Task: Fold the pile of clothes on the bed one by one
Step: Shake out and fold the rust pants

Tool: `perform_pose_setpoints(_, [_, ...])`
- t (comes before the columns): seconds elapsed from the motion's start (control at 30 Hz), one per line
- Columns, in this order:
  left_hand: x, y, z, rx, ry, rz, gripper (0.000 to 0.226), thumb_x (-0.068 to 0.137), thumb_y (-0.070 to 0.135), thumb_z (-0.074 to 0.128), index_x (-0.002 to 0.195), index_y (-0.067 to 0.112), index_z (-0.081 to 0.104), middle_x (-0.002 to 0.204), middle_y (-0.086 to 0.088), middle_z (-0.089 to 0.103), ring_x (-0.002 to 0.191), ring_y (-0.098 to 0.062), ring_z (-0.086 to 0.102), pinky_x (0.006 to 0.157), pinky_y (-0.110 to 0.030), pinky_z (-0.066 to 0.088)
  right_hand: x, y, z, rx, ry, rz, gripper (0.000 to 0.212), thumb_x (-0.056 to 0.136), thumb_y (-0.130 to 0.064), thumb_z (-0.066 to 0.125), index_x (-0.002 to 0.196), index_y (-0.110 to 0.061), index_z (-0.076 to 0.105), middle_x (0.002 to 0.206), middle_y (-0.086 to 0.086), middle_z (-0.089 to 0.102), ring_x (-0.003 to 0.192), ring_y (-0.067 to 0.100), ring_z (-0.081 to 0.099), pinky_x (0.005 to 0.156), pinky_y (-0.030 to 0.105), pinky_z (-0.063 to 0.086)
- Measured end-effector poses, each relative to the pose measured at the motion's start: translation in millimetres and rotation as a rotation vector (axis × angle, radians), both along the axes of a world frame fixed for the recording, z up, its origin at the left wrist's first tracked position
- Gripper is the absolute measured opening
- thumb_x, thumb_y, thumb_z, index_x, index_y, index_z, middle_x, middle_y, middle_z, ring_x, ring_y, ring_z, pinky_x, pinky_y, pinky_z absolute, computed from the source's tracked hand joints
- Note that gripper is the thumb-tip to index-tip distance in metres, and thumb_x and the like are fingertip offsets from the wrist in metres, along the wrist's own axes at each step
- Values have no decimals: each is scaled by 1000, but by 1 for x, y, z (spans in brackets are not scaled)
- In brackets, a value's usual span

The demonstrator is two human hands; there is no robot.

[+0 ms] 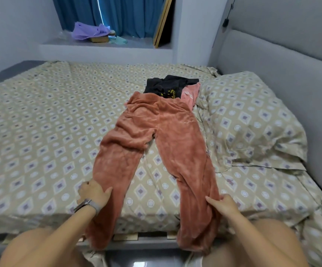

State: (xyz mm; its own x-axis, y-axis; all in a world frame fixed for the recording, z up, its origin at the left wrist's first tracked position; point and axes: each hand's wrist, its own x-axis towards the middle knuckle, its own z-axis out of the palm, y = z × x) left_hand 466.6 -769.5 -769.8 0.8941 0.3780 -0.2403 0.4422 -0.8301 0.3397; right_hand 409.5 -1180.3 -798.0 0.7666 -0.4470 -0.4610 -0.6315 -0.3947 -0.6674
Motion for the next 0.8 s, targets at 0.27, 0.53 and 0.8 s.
perform_pose_setpoints(0.27, [-46,50,-15,-455,-62,40,53,73,54,76,93,9,58,84,0,64,79,-19,61,70,-32,50,22,127,91,122,-330,215,24,90,-13,60,112,-21,53,110,-1,59,94,16,58,76,28,47])
perform_pose_setpoints(0.53, [-43,68,-16,-619,-67,-45,31,89,41,64,67,20,55,68,4,61,69,-15,58,62,-27,41,59,272,114,292,-266,388,30,89,-13,62,115,-22,51,102,-4,62,86,8,58,75,18,49])
perform_pose_setpoints(0.8, [-50,88,-13,-1244,116,200,50,100,55,33,94,18,66,79,-2,69,69,-17,62,66,-29,52,59,359,75,373,-101,660,46,91,1,53,137,-9,52,129,3,59,116,10,55,89,13,43])
